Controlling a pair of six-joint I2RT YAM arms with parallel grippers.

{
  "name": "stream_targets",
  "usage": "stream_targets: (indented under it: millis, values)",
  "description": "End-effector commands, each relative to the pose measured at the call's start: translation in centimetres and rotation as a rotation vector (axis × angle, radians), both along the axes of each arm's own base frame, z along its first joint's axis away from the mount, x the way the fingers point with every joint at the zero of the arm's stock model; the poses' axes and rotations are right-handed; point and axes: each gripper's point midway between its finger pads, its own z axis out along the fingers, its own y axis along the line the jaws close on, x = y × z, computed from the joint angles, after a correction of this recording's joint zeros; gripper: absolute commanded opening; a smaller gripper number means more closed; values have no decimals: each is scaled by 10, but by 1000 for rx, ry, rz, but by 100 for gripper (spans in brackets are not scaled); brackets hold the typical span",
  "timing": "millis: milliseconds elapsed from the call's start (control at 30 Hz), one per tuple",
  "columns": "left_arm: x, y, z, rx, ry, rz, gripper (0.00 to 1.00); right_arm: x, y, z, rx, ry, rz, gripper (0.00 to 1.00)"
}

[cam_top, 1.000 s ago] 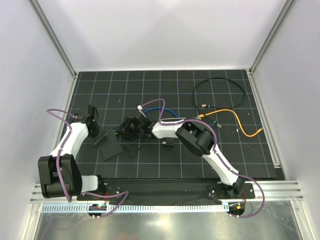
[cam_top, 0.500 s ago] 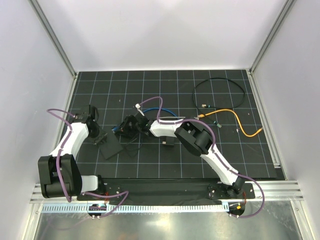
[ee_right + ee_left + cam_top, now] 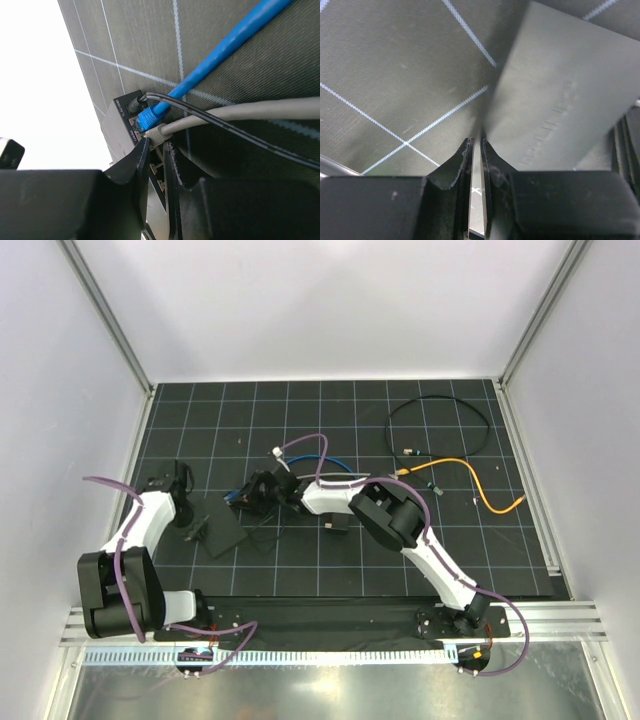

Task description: Pull the plug from the switch port

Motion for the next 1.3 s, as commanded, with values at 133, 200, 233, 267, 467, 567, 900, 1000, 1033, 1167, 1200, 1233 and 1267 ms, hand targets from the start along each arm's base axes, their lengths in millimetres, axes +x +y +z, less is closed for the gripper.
stream_targets:
  millis: [133, 200, 233, 267, 467, 567, 900, 1000, 1033, 1167, 1200, 1233, 1267]
  values:
    - [-7, 5, -12, -2, 25, 78, 15, 39, -49, -17, -66, 33, -189, 1]
    - [-8, 5, -15, -2, 35, 81, 15, 43, -53, -12, -62, 36, -208, 1]
    - [-8, 5, -16, -2, 37, 79, 15, 45, -55, -11, -62, 39, -215, 1]
    - [-9, 5, -17, -4, 40, 79, 15, 45, -55, -10, -61, 38, -215, 1]
    - [-2, 20, 19, 87, -84, 89, 10, 31, -33, -7, -52, -7, -78, 1]
    - [7, 24, 50, 114, -204, 78, 11, 19, -35, -10, -47, -16, -48, 1]
    - [57, -28, 64, -155, -406, -116, 0, -20, -9, 2, -12, -88, 72, 1]
    - [57, -33, 35, -204, -300, -117, 0, -23, -11, -2, -20, -92, 75, 1]
    - [55, -32, 25, -198, -264, -108, 0, -24, -12, -3, -17, -90, 74, 1]
    - [48, -26, 8, -174, -208, -58, 0, -24, -11, 0, 12, -99, 85, 1]
    - [48, -24, 6, -169, -203, -53, 0, -24, -12, 0, 13, -98, 87, 1]
    - [45, -24, 3, -166, -192, -48, 0, -25, -11, 1, 13, -97, 89, 2]
    - [44, -23, 1, -161, -183, -47, 0, -26, -12, 1, 11, -98, 96, 3]
